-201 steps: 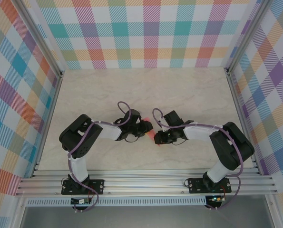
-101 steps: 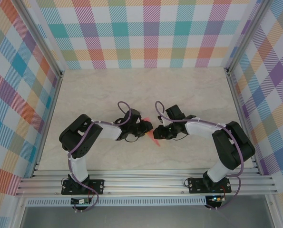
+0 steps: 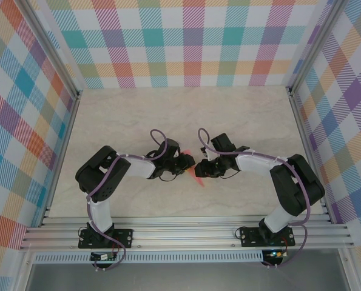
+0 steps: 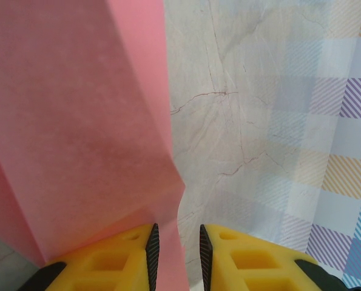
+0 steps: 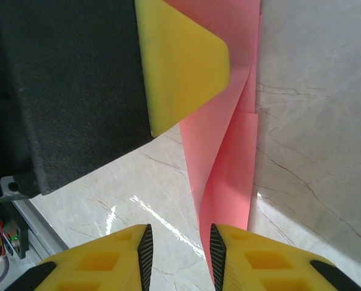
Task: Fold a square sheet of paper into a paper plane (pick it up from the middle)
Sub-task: Fold the wing for the fifth time at the center of the table.
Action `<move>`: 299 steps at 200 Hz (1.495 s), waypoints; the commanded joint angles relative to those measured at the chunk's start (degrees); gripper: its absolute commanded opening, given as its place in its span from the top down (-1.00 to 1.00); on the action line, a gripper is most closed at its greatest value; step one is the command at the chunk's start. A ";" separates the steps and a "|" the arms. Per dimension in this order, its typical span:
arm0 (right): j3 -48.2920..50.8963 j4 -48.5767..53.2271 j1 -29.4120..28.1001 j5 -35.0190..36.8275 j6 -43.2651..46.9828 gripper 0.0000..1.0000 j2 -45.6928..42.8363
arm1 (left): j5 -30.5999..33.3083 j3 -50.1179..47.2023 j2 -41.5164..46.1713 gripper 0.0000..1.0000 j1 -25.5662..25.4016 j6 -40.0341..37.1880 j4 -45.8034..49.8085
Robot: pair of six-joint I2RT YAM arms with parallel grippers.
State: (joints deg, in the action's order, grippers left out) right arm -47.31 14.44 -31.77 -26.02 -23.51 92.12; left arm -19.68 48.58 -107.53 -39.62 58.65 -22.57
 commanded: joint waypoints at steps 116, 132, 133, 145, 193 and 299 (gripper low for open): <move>-1.62 1.18 0.61 -1.31 -0.76 0.34 2.19 | 0.35 -0.32 -1.10 0.47 0.33 -0.91 2.11; -2.35 1.86 0.66 -1.42 -0.22 0.38 3.42 | 0.35 -0.29 -1.11 0.47 0.34 -0.87 2.09; -2.35 1.80 0.66 -1.50 -0.22 0.38 3.47 | 0.35 -0.31 -1.11 0.47 0.33 -0.85 2.09; -2.70 1.02 0.65 -2.88 -0.35 0.43 4.41 | 0.26 -0.16 -1.11 0.47 0.35 -0.91 2.18; -3.01 0.19 0.66 -3.40 -1.01 0.57 6.75 | 0.26 -0.28 -1.03 0.47 0.33 -0.91 2.26; 3.78 -6.09 4.26 -10.58 -3.96 0.86 8.23 | 0.35 -0.61 -1.02 0.47 0.55 -0.91 2.69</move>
State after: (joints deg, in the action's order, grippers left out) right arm -45.50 9.45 -28.51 -33.23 -26.46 98.78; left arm -19.99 48.58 -107.53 -39.62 58.67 -22.57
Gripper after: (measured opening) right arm 0.067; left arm 0.264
